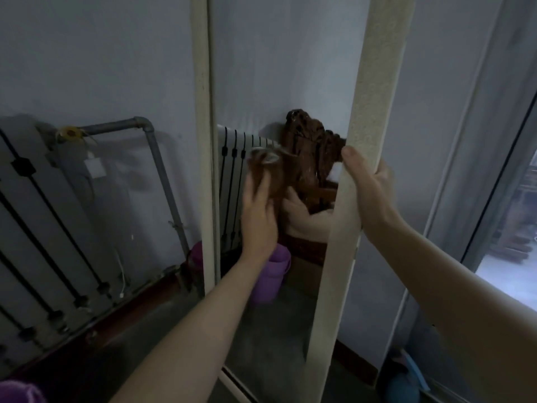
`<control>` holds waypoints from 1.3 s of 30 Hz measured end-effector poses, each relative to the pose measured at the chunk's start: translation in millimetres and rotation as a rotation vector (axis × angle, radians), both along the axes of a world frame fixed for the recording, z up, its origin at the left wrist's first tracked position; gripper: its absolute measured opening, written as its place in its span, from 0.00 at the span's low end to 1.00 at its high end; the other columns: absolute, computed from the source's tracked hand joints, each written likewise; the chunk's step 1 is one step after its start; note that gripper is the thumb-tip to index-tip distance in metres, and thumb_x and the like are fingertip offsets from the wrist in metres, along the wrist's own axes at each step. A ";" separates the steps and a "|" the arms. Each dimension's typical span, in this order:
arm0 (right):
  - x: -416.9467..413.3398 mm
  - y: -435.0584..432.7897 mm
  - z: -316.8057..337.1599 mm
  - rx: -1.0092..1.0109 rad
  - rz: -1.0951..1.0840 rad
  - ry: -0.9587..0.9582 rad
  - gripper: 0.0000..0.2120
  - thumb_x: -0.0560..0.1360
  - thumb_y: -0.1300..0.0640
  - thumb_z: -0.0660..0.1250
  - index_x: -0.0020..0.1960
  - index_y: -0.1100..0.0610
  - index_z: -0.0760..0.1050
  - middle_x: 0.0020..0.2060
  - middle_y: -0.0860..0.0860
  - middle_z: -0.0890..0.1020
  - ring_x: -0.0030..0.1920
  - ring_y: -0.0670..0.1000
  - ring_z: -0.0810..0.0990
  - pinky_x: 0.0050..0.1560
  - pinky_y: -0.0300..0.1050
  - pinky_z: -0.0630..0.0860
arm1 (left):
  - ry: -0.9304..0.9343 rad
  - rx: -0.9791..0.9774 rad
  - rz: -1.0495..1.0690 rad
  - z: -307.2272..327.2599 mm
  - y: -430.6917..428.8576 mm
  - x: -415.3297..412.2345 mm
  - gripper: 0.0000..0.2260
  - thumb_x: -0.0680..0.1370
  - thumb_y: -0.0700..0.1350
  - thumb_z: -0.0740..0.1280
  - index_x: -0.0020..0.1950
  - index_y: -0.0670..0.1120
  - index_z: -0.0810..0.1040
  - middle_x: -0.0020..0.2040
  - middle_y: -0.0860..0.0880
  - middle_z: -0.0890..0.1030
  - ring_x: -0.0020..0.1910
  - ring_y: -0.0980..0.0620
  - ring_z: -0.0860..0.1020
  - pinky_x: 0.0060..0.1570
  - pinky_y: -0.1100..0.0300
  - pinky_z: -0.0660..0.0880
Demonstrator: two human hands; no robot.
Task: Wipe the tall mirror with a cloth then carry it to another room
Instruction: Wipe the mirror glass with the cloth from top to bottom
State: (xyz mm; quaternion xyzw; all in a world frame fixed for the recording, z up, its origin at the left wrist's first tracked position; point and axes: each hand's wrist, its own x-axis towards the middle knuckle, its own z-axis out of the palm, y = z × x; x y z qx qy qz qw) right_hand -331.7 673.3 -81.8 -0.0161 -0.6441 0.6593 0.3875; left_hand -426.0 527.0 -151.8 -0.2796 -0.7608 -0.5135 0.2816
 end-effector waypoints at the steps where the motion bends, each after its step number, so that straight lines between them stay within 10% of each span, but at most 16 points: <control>1: -0.2 0.5 -0.6 0.002 -0.002 0.004 0.14 0.70 0.41 0.67 0.52 0.47 0.76 0.37 0.39 0.82 0.39 0.40 0.82 0.39 0.38 0.78 | -0.078 0.042 0.047 -2.7 -8.9 -13.9 0.26 0.81 0.34 0.54 0.77 0.53 0.57 0.79 0.43 0.56 0.77 0.47 0.58 0.75 0.61 0.53; 9: 2.5 2.3 -3.2 0.005 -0.002 0.008 0.23 0.71 0.41 0.66 0.59 0.56 0.76 0.39 0.41 0.82 0.41 0.40 0.82 0.40 0.36 0.77 | -0.484 0.287 0.150 -35.6 -21.6 -25.1 0.23 0.83 0.38 0.52 0.78 0.50 0.56 0.79 0.47 0.56 0.77 0.46 0.58 0.77 0.48 0.56; 17: 6.1 -2.2 -0.8 0.007 0.001 0.001 0.18 0.72 0.41 0.66 0.55 0.52 0.75 0.38 0.40 0.81 0.41 0.41 0.82 0.43 0.40 0.78 | -0.190 0.159 -0.201 -51.1 20.7 73.5 0.27 0.81 0.42 0.59 0.73 0.68 0.57 0.80 0.53 0.50 0.79 0.50 0.52 0.75 0.40 0.55; 24: 5.4 -1.7 -0.7 -0.013 0.035 0.017 0.27 0.73 0.41 0.66 0.62 0.60 0.74 0.45 0.47 0.82 0.49 0.50 0.83 0.53 0.52 0.80 | 0.008 -0.054 -0.120 -73.0 21.1 66.7 0.23 0.80 0.38 0.58 0.74 0.54 0.62 0.80 0.46 0.55 0.79 0.48 0.53 0.76 0.43 0.58; 32: 2.2 0.3 -1.7 0.008 0.036 0.018 0.19 0.74 0.43 0.65 0.55 0.57 0.74 0.37 0.45 0.80 0.37 0.45 0.81 0.39 0.41 0.77 | -0.352 0.175 0.140 -77.3 -33.8 -29.9 0.22 0.83 0.37 0.53 0.77 0.48 0.59 0.79 0.45 0.56 0.75 0.53 0.57 0.70 0.72 0.51; 39: 3.0 -0.6 -3.1 0.001 -0.001 0.007 0.26 0.72 0.39 0.65 0.60 0.57 0.75 0.43 0.45 0.82 0.43 0.44 0.83 0.43 0.40 0.80 | -0.556 0.374 0.097 -88.0 -36.9 -25.5 0.24 0.83 0.39 0.53 0.78 0.51 0.56 0.78 0.49 0.57 0.76 0.48 0.59 0.74 0.57 0.56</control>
